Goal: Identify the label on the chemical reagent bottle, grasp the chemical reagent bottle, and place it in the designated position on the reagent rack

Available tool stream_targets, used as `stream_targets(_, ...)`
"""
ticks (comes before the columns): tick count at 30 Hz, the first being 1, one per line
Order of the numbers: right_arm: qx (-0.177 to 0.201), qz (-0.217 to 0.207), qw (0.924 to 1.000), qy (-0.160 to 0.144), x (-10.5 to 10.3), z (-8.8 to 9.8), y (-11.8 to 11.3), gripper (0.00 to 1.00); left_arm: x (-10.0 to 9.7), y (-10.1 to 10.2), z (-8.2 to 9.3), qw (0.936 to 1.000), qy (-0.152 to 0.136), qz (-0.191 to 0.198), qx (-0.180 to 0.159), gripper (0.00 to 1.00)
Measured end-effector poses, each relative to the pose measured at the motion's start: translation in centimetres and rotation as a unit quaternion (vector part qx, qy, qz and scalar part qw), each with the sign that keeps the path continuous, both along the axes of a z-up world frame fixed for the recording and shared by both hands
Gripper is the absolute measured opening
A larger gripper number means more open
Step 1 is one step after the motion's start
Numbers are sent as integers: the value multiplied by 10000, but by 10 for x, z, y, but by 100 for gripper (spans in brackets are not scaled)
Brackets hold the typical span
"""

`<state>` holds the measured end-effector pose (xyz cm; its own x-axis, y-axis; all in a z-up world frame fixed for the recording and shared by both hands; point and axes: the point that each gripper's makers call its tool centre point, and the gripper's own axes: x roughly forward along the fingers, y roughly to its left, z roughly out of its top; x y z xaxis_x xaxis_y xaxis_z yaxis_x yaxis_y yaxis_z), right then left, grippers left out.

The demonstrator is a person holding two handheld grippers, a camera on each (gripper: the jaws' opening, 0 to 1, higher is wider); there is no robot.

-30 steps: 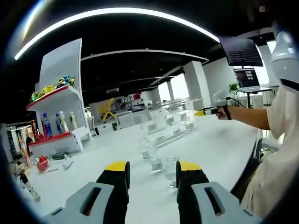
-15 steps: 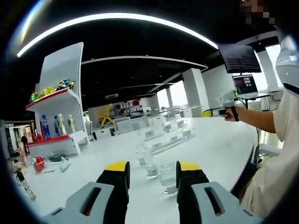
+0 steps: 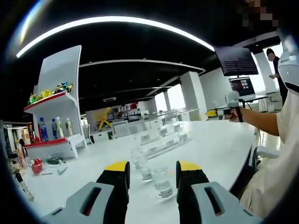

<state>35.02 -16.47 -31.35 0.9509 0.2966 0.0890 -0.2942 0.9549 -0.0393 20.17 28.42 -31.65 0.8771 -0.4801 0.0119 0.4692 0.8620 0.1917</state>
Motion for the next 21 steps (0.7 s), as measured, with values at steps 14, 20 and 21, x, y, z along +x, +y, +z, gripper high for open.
stream_targets(14, 253, -383, 9987, -237, -48, 8, -34, 33, 3, -10, 9, 9994, -178, 101, -280, 40)
stream_targets(20, 158, -563, 9979, -286, -68, 8, -44, 33, 6, -8, 13, 9985, -307, 211, -395, 40)
stream_targets(21, 161, -583, 9977, -294, -71, 8, -45, 33, 5, -8, 14, 9984, -330, 219, -408, 40)
